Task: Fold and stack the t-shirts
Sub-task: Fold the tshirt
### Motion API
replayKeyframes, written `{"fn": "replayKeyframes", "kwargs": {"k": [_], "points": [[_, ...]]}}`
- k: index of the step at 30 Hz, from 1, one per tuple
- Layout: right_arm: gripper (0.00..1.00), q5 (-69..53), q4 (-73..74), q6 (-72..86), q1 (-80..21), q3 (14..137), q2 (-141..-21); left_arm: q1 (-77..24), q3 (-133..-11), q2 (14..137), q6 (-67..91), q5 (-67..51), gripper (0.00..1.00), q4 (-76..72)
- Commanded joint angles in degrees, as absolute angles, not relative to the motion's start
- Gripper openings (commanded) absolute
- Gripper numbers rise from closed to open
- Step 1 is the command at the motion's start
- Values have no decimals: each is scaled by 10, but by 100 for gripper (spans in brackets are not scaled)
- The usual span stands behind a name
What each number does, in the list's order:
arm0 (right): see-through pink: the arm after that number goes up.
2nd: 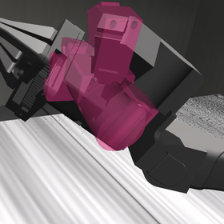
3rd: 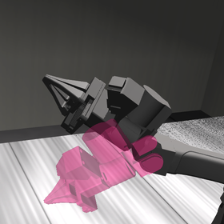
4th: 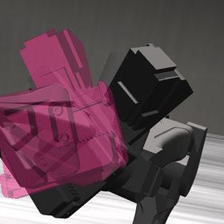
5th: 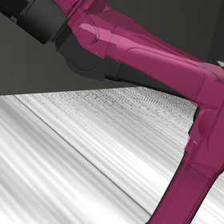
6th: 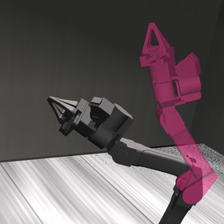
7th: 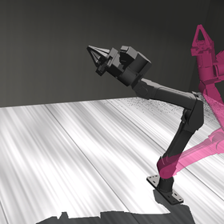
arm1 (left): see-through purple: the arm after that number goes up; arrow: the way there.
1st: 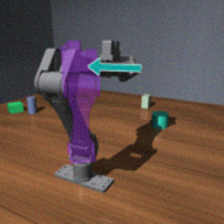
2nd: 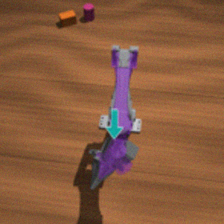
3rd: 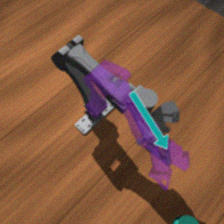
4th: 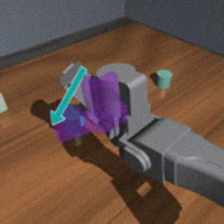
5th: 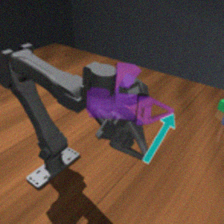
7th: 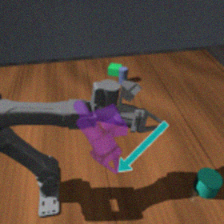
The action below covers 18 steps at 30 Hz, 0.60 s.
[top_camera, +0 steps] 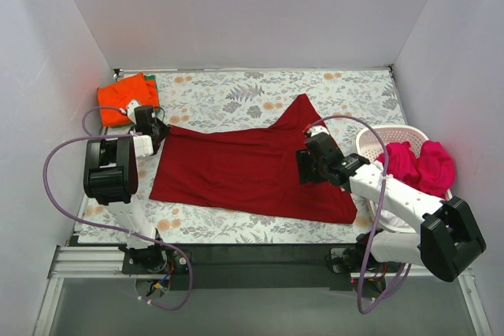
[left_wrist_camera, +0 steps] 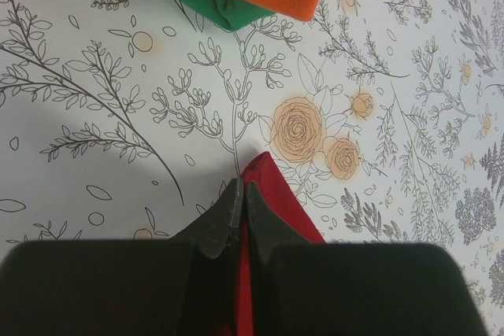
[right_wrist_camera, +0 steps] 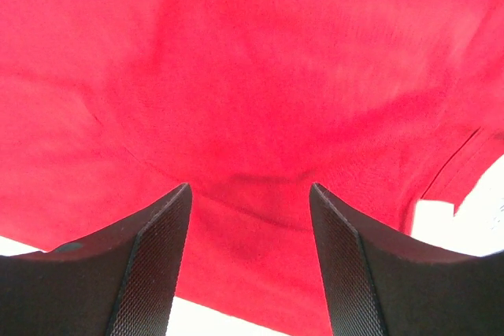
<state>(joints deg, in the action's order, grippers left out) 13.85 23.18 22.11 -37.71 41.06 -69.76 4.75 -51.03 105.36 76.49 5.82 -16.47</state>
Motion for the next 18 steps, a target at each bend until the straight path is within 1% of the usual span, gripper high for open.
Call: {"fn": "replayKeyframes", "kwargs": {"k": [1,2,4,5,7,8,9,15,18], "points": [[57,175,219,196,-367,496,-707,49,-510,1022,755,74,0,-151],[57,177,219,189,-359,536,-728,50,-509,1022,755,72,0,-150],[57,193,219,169,-352,577,-757,49,-509,1023,755,69,0,-150],[57,199,220,163,-345,617,-790,50,-509,1023,755,67,0,-150],[57,194,219,149,-331,658,-825,50,-507,1022,756,65,0,-149],[57,191,219,145,-314,677,-862,49,-506,1021,757,63,0,-149],[57,186,219,140,-305,719,-881,49,-505,1021,757,61,0,-149],[57,143,219,119,-238,864,-1029,50,-507,1023,758,47,0,-148],[57,114,219,116,-206,914,-1091,50,-510,1030,760,37,0,-145]]}}
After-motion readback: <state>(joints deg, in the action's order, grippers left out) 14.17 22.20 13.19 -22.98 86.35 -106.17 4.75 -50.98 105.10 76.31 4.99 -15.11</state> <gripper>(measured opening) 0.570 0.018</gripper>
